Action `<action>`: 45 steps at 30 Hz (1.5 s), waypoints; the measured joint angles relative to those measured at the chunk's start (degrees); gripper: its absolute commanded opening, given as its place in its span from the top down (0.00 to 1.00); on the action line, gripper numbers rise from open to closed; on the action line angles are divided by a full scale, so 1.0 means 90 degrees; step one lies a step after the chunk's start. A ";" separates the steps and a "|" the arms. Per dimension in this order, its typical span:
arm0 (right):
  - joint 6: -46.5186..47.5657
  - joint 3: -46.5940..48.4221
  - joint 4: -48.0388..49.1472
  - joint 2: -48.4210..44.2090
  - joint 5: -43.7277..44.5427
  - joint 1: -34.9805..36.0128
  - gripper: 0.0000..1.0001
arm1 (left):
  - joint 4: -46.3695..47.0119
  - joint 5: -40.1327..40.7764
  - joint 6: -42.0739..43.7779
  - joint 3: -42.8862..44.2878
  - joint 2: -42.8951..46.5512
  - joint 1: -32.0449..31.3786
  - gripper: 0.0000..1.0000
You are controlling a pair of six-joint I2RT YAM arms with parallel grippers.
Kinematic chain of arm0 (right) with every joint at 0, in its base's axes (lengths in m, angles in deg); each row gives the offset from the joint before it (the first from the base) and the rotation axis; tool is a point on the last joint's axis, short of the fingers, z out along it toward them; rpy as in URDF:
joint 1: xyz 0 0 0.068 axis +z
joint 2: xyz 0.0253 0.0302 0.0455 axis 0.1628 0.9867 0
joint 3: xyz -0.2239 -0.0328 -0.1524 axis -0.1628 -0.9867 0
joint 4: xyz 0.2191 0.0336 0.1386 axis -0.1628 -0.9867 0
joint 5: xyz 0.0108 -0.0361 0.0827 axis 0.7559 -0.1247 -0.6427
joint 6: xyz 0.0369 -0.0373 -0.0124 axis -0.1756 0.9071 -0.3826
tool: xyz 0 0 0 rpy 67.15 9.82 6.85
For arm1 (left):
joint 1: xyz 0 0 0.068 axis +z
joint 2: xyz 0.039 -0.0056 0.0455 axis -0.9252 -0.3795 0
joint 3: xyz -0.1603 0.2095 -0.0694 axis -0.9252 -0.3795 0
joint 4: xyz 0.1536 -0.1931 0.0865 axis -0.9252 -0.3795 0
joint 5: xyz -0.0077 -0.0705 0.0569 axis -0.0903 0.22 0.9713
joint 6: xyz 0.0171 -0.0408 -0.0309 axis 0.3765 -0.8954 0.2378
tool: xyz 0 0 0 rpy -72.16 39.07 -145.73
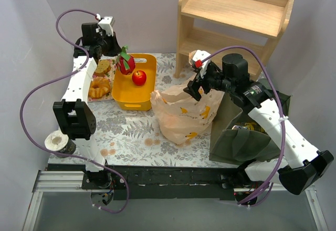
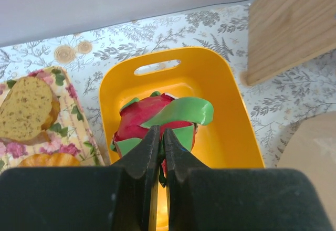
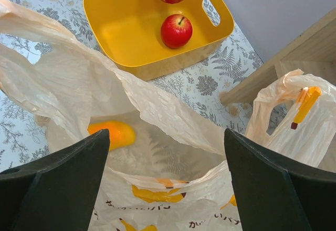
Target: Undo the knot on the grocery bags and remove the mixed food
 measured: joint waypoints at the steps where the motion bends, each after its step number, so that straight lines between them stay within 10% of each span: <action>1: 0.0012 0.0000 -0.0012 0.0000 0.0005 -0.0015 0.04 | 0.0007 0.0000 0.0000 -0.0027 -0.0027 0.0019 1.00; 21: 0.0180 0.0000 -0.0187 0.0002 0.0056 -0.0211 0.04 | 0.0117 -0.0413 -0.0155 -0.0466 -0.0891 0.0423 1.00; 33: 0.0510 -0.0141 -0.0299 -0.0015 -0.0061 -0.0248 0.09 | 0.0345 -0.0527 -0.0340 -0.0321 -0.0952 0.0423 0.10; 45: 0.1008 -0.0653 -0.0257 -0.0024 -0.0566 -0.0243 0.12 | 0.0811 -0.2878 -0.1066 -0.0284 0.0488 -0.0056 0.02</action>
